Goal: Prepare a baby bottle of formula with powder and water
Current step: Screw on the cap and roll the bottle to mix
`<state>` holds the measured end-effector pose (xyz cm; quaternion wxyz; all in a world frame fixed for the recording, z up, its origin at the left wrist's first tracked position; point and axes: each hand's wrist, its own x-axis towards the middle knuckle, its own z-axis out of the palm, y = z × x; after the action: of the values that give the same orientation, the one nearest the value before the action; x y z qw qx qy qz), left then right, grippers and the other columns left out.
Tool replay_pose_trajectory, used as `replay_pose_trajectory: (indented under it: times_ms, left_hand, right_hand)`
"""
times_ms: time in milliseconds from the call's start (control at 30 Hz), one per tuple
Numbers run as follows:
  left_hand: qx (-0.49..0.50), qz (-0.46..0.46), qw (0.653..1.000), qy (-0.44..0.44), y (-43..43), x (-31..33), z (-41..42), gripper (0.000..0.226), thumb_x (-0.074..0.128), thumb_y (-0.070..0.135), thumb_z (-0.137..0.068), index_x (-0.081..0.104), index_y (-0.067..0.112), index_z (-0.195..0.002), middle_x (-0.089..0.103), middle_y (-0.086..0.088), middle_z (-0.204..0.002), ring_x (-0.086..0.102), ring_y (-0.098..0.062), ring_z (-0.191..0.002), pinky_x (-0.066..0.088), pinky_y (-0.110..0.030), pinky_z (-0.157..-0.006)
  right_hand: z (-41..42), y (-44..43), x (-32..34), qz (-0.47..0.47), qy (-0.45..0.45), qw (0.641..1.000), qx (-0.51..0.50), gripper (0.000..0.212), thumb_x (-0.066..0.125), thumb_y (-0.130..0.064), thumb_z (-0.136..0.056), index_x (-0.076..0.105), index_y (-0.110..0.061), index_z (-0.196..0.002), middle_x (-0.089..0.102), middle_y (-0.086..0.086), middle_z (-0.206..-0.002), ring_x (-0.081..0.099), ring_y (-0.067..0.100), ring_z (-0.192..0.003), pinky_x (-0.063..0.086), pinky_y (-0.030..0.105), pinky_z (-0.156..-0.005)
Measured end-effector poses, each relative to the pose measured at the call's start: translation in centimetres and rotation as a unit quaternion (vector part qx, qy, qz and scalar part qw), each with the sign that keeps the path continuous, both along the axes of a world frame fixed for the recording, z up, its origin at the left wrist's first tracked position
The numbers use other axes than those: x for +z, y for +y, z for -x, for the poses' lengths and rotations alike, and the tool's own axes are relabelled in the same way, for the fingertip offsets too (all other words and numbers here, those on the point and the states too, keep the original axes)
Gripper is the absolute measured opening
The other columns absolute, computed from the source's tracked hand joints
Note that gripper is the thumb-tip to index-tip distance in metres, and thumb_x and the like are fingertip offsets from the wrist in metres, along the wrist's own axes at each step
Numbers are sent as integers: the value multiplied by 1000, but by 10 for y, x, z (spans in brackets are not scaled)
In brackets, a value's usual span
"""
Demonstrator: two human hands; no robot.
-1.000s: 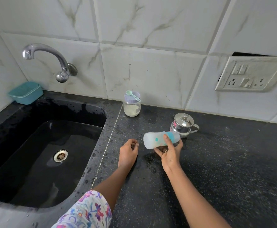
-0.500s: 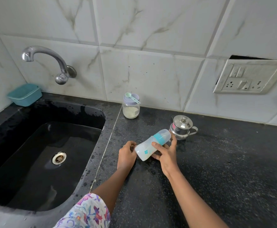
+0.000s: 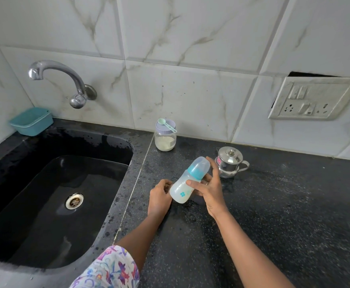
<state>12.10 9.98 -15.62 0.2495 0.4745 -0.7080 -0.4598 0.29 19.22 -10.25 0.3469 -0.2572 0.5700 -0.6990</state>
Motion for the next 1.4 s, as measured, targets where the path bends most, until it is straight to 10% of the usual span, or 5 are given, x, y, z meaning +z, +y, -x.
replay_pose_trajectory:
  times_ms: [300, 1400]
  left_hand:
    - [15, 23, 1000, -14, 0, 1, 2, 16, 54, 21, -93, 61, 13, -105, 64, 2, -88, 59, -13, -83, 45, -23, -73]
    - [13, 12, 1000, -17, 1, 2, 3, 18, 55, 21, -92, 61, 13, -106, 66, 0, -93, 59, -12, -84, 43, -22, -72]
  right_hand:
    - [2, -2, -7, 110, -318, 936, -101, 55, 59, -5, -87, 38, -30, -131, 50, 12, -129, 58, 28, -106, 59, 48, -69]
    - [2, 4, -14, 45, -222, 970, -83, 71, 67, 4, -78, 38, -36, -129, 50, 11, -129, 57, 30, -111, 56, 52, -74]
